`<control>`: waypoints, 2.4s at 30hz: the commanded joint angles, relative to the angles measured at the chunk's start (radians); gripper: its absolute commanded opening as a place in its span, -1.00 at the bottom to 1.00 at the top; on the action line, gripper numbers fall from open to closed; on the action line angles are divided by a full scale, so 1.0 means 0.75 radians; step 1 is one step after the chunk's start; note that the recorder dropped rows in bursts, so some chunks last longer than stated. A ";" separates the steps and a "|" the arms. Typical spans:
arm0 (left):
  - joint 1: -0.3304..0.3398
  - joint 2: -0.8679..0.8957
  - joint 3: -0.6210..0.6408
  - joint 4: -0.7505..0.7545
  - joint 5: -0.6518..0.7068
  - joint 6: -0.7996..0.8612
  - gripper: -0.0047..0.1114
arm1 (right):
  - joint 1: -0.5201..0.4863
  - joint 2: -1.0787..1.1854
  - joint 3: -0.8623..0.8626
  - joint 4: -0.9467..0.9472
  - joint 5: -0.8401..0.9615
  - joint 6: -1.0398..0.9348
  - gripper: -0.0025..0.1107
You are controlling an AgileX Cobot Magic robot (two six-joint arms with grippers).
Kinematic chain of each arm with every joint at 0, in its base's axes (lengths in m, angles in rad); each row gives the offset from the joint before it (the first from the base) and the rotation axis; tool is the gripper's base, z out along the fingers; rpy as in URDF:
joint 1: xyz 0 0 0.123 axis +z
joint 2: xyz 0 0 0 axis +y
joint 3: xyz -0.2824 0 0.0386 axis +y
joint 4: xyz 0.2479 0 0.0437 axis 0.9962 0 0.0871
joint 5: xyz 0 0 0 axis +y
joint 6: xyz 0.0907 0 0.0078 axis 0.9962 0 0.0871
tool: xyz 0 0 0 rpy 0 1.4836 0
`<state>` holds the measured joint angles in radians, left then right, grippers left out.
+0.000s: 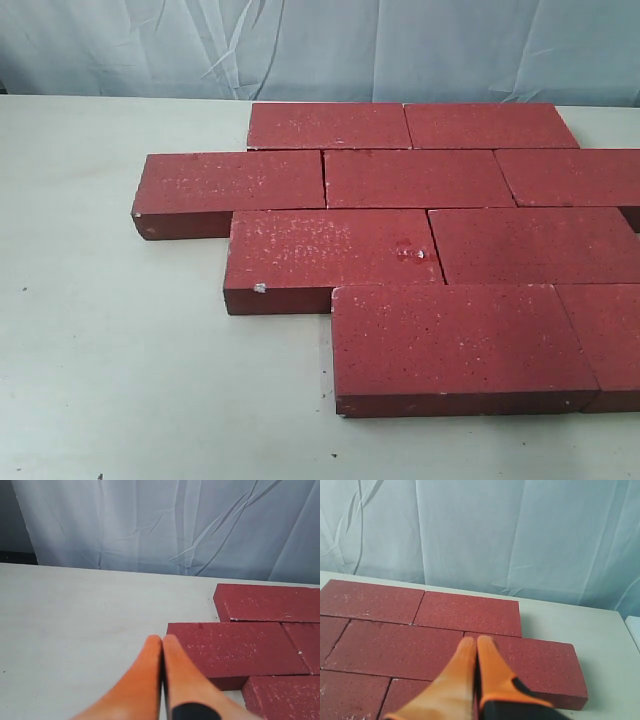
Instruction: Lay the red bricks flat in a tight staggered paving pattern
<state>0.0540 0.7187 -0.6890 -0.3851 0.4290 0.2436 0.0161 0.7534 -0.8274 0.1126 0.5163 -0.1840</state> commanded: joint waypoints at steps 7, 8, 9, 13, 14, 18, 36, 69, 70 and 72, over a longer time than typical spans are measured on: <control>-0.008 -0.036 0.007 0.001 0.004 0.000 -0.91 | 0.004 -0.026 0.008 0.017 -0.022 0.006 -0.97; -0.008 -0.036 0.007 0.001 0.004 0.000 -0.91 | 0.004 -0.026 0.008 0.017 -0.022 0.006 -0.97; -0.008 -0.036 0.007 0.001 0.004 0.000 -0.91 | 0.004 -0.026 0.008 0.017 -0.022 0.006 -0.97; -0.008 -0.036 0.007 0.001 0.004 0.000 -0.91 | 0.004 -0.026 0.008 0.017 -0.022 0.006 -0.97; -0.008 -0.036 0.007 0.001 0.004 0.000 -0.91 | 0.004 -0.026 0.008 0.017 -0.022 0.006 -0.97; -0.008 -0.036 0.007 0.001 -0.005 0.000 -0.91 | 0.004 -0.026 0.008 0.017 -0.026 0.006 -0.97; -0.008 -0.355 0.284 0.382 -0.277 -0.101 -0.91 | 0.004 -0.026 0.008 0.017 -0.026 0.008 -0.97; -0.008 -0.926 0.919 0.513 -0.263 -0.390 -0.91 | 0.004 -0.026 0.008 0.028 -0.026 0.008 -0.97; -0.008 -0.931 0.919 0.513 -0.263 -0.390 -0.91 | 0.004 -0.026 0.008 0.028 -0.026 0.008 -0.97; -0.008 -0.958 0.919 0.513 -0.263 -0.390 -0.91 | 0.004 -0.026 0.008 0.028 -0.026 0.008 -0.97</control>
<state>0.0540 0.0237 -0.0051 0.0000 0.2327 -0.0472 0.0161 0.7376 -0.8274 0.1328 0.5122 -0.1782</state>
